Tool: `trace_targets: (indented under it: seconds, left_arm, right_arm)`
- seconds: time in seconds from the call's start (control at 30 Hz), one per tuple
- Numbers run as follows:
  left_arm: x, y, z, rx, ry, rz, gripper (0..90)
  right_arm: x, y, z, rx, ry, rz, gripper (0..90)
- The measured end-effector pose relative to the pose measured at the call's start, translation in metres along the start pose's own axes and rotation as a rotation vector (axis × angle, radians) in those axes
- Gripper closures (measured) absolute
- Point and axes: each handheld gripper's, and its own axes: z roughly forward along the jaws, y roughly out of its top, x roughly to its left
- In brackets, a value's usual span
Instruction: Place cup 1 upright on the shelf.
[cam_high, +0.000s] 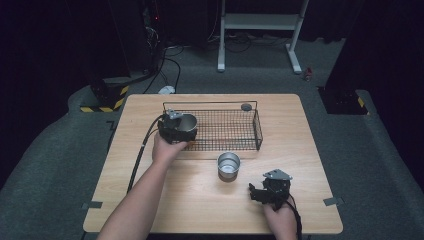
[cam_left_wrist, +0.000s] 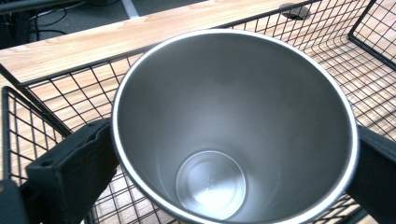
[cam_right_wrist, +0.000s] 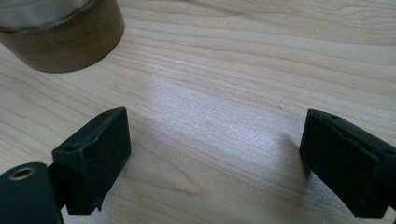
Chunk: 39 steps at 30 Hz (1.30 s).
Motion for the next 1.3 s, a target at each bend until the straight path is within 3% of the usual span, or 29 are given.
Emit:
trace_targets:
  seconds: [0.83,1.3]
  left_arm:
    - [0.002,0.009,-0.026,-0.067,-0.003,0.0,0.0]
    - [0.014,0.004,-0.047,-0.094,-0.024,-0.023,0.0]
  right_arm:
    - [0.0,0.0,0.0,0.0,0.0,0.0,8.8]
    - [0.0,0.0,0.0,-0.001,-0.001,0.0,8.8]
